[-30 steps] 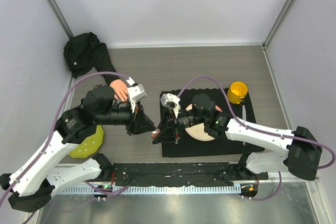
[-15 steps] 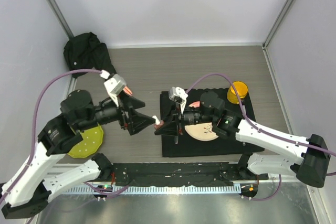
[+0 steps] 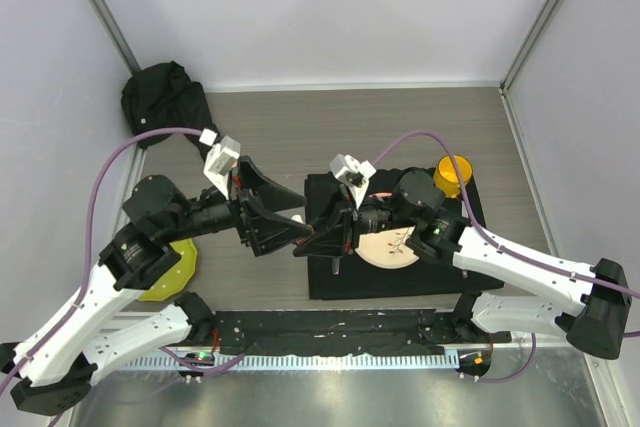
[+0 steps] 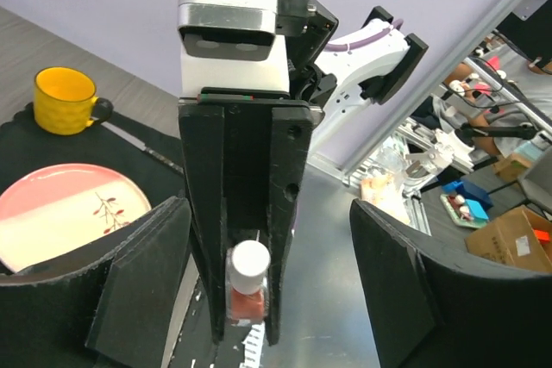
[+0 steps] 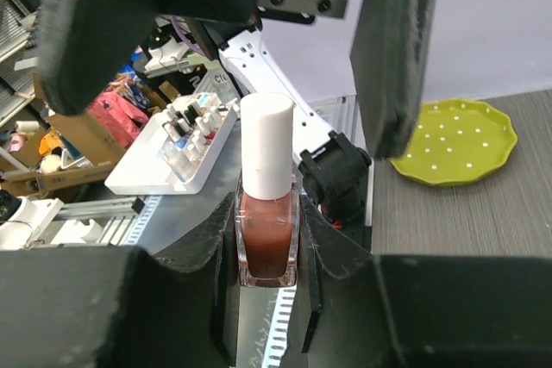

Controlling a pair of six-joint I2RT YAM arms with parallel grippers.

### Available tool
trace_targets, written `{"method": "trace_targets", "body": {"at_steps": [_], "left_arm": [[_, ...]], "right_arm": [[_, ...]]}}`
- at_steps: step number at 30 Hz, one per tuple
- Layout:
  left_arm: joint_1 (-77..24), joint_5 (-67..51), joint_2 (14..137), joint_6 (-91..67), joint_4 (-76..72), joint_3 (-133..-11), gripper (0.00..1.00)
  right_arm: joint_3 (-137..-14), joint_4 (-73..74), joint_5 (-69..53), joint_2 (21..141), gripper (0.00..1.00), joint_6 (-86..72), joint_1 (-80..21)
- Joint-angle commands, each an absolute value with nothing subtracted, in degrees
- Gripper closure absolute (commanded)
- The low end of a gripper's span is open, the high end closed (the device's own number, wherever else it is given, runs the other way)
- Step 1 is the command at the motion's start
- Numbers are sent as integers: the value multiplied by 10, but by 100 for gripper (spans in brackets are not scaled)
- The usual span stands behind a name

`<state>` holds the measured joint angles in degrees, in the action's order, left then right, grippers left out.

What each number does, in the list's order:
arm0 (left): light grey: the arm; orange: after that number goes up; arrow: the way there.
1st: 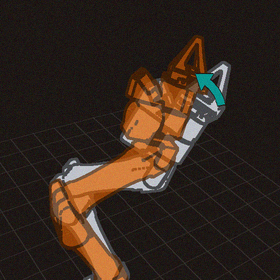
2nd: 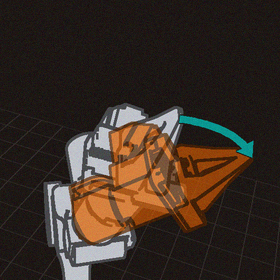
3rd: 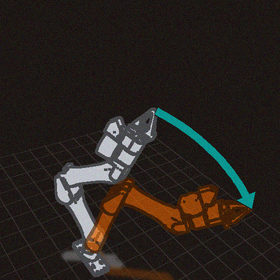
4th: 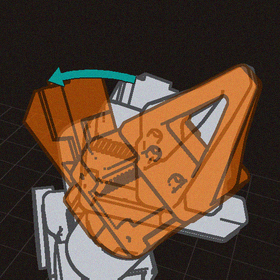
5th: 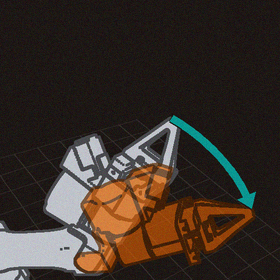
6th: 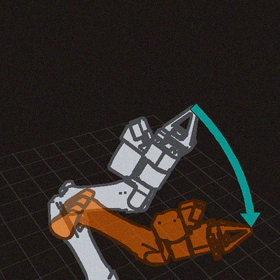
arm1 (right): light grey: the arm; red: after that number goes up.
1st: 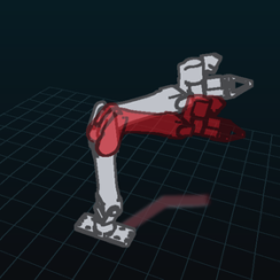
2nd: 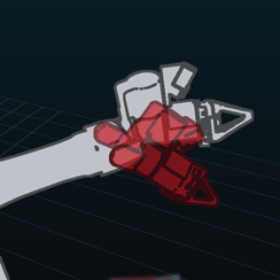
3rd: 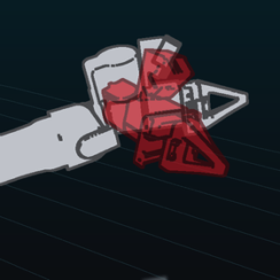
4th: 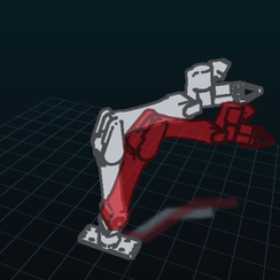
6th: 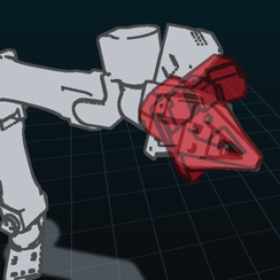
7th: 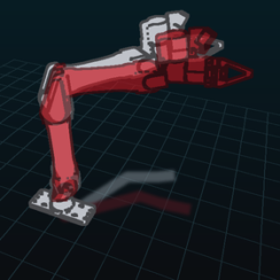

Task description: Paint the nails

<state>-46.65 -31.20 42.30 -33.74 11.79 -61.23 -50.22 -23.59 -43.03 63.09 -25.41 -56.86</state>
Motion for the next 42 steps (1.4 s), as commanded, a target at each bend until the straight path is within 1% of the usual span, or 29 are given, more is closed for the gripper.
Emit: {"method": "trace_targets", "body": {"at_steps": [1,6,12,13,15,16,18,19,21,24,25,26,27,28,29,30,32,35,38,40,41,42], "left_arm": [[-467,-362,435,-374,31,-611,25],[-467,-381,439,-385,23,-604,37],[-466,-380,432,-380,21,-607,56],[-467,-380,432,-378,24,-613,63],[-466,-373,438,-368,45,-626,72],[-467,-369,440,-365,53,-630,82],[-467,-346,445,-352,73,-641,91],[-467,-331,445,-346,83,-644,100],[-467,-275,444,-336,108,-654,100],[-468,-180,445,-336,154,-668,100],[-469,-91,453,-338,173,-675,100],[-474,-35,460,-346,196,-683,100],[-489,39,468,-362,249,-703,100],[-501,160,490,-373,276,-713,100],[-515,222,501,-381,294,-718,100],[-545,267,511,-384,307,-723,100],[-565,346,532,-399,293,-719,100],[-566,349,539,-430,288,-719,100],[-565,345,549,-463,335,-746,100],[-566,322,544,-465,337,-751,100],[-565,306,539,-459,320,-747,96],[-564,270,519,-452,303,-731,68]], "right_arm": [[-534,-285,-438,603,99,-265,-569],[-553,-276,-433,608,99,-256,-568],[-559,-275,-427,614,99,-247,-564],[-560,-271,-425,616,99,-245,-563],[-563,-253,-414,616,99,-233,-563],[-565,-244,-410,616,99,-226,-563],[-569,-207,-390,614,99,-210,-563],[-571,-191,-362,613,99,-188,-563],[-582,-139,-325,613,99,-169,-563],[-599,-63,-145,613,99,-117,-588],[-608,-36,-60,617,99,-93,-614],[-629,-5,178,641,99,-29,-647],[-641,-4,280,660,98,-4,-714],[-652,-10,382,684,99,26,-737],[-654,-57,513,705,99,79,-754],[-655,-77,542,740,99,92,-763],[-643,-137,539,757,99,98,-764],[-647,-146,517,780,99,84,-764],[-641,-149,459,772,99,72,-759],[-635,-156,423,763,99,77,-757],[-635,-145,403,759,99,77,-752],[-635,-139,352,753,99,77,-750]]}}
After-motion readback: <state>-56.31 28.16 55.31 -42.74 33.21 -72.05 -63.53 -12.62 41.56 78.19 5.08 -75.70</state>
